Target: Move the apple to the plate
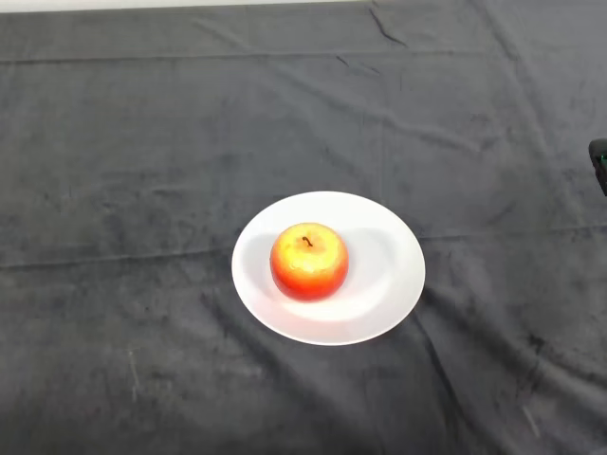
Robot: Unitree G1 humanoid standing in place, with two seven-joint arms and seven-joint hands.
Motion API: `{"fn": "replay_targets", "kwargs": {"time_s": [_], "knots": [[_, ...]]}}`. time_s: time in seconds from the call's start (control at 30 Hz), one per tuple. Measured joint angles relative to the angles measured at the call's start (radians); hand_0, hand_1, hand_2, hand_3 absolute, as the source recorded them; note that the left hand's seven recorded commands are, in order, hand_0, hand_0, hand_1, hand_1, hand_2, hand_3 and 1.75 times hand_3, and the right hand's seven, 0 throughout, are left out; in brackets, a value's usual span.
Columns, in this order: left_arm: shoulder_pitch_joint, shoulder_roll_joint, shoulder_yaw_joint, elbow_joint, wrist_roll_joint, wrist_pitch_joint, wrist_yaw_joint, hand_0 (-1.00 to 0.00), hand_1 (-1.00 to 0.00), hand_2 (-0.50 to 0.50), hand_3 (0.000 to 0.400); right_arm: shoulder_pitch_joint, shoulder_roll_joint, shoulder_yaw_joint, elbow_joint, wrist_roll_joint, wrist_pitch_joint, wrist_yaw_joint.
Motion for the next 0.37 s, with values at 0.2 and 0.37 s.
{"fn": "replay_targets", "kwargs": {"time_s": [0.2, 0.37], "knots": [[0.0, 0.0, -0.001, 0.0, 0.0, 0.002, 0.0, 0.0, 0.0, 0.0, 0.0, 0.0, 0.0, 0.0, 0.0, 0.0, 0.0, 0.0], [0.0, 0.0, -0.002, 0.0, -0.003, 0.002, 0.0, 0.0, 0.0, 0.0, 0.0, 0.0, 0.0, 0.0, 0.0, 0.0, 0.0, 0.0]]}}
